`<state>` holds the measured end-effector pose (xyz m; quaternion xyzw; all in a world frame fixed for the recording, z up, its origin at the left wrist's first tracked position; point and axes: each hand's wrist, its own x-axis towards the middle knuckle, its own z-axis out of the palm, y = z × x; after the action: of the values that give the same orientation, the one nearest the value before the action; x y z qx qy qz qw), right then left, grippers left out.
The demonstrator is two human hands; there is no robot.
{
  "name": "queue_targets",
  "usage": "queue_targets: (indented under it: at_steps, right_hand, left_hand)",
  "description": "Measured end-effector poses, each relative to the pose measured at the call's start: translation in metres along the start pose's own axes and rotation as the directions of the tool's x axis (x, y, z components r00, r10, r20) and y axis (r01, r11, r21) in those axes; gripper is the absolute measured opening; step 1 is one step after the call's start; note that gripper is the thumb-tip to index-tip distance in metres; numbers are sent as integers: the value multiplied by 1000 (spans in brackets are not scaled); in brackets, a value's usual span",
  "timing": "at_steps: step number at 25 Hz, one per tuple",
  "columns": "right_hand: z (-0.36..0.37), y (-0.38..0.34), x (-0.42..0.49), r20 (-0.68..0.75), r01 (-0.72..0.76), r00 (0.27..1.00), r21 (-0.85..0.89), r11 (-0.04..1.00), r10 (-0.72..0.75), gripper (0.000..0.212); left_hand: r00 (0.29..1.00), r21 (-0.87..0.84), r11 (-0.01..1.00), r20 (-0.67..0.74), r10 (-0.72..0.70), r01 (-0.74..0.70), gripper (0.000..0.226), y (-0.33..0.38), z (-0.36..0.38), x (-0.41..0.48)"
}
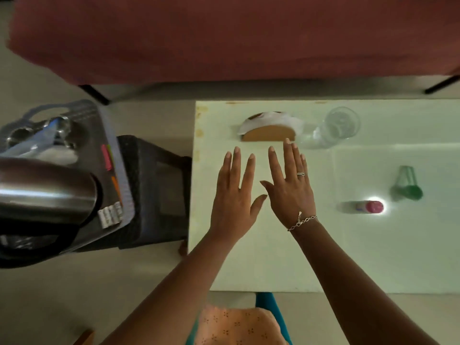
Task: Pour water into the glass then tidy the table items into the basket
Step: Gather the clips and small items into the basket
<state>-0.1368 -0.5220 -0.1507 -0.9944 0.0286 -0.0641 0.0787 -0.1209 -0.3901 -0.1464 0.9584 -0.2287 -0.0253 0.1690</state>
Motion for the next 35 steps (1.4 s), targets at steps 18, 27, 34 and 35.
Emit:
queue_targets:
  at_steps: [18, 27, 34, 35]
  right_hand:
    - [-27, 326, -93, 203, -579, 808, 104, 809, 552, 49]
    - [14, 368, -58, 610, -284, 731, -137, 949, 307, 53]
    - [21, 341, -83, 505, -416, 735, -189, 889, 452, 30]
    - [23, 333, -87, 488, -504, 695, -192, 842, 527, 30]
  left_hand:
    - [766, -207, 824, 303, 566, -527, 51, 227, 135, 55]
    - [684, -92, 795, 457, 569, -600, 32, 218, 155, 57]
    - [924, -159, 955, 255, 285, -251, 37, 163, 119, 35]
    - [936, -162, 965, 253, 244, -208, 40, 148, 105, 31]
